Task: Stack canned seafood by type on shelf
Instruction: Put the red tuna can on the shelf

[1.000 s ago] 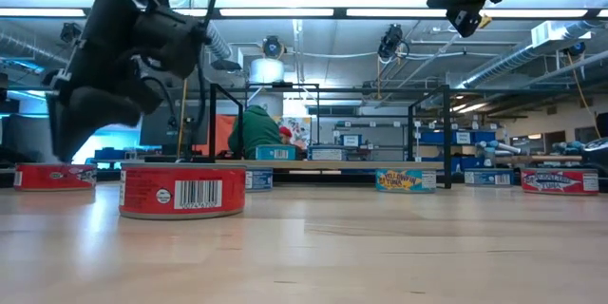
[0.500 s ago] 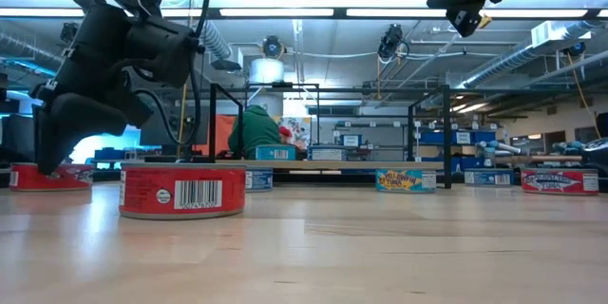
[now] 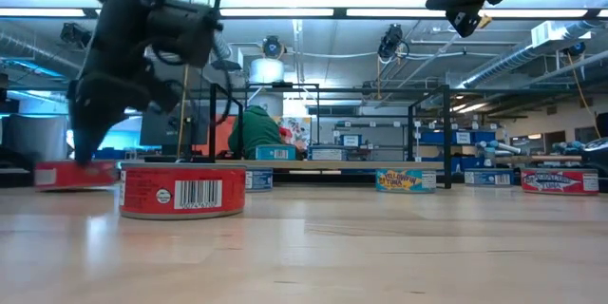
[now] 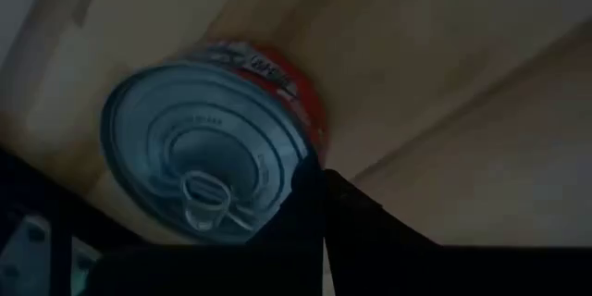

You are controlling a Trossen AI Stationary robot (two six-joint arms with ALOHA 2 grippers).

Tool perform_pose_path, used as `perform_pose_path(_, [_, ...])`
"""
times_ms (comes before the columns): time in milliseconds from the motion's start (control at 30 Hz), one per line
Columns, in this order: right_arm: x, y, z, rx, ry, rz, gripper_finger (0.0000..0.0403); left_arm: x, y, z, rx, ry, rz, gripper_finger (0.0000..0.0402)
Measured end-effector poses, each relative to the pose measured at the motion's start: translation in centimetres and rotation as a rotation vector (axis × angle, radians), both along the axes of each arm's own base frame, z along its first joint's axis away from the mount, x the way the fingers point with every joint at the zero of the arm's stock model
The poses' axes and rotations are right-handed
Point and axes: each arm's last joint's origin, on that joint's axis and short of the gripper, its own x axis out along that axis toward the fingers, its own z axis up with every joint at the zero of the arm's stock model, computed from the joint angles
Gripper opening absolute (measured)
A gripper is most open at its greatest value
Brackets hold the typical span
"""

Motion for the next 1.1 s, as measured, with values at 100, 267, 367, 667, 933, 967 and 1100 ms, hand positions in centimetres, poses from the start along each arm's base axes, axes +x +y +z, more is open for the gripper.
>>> perform_pose_path(100, [0.0, 0.0, 0.0, 0.0, 0.0, 0.0, 0.0003, 1.0, 0.0, 1.3, -0.003, -0.053, -0.029, 0.0002])
perform_pose_path(267, [0.0, 0.0, 0.0, 0.0, -0.002, 0.0, 0.0003, 2.7, -0.1, 3.5, -0.003, -0.157, -0.078, 0.0001])
perform_pose_path(367, [0.0, 0.0, 0.0, 0.001, -0.003, 0.004, 0.0003, 3.7, -0.5, 5.3, -0.006, -0.227, -0.148, 0.0001])
perform_pose_path(667, [0.0, 0.0, 0.0, 0.003, -0.003, 0.007, 0.0003, 7.0, -1.7, 10.5, -0.023, -0.551, -0.304, 0.0001])
perform_pose_path(933, [0.0, 0.0, 0.0, 0.011, -0.003, 0.004, 0.0012, 7.4, -3.5, 10.8, -0.077, -0.614, -0.364, 0.0025])
perform_pose_path(967, [0.0, 0.0, 0.0, 0.013, -0.002, 0.003, 0.0016, 7.3, -3.8, 10.6, -0.075, -0.605, -0.373, 0.0034])
perform_pose_path(1100, [0.0, 0.0, 0.0, 0.013, -0.002, 0.003, 0.0026, 6.8, -5.4, 9.5, -0.042, -0.577, -0.426, 0.0073])
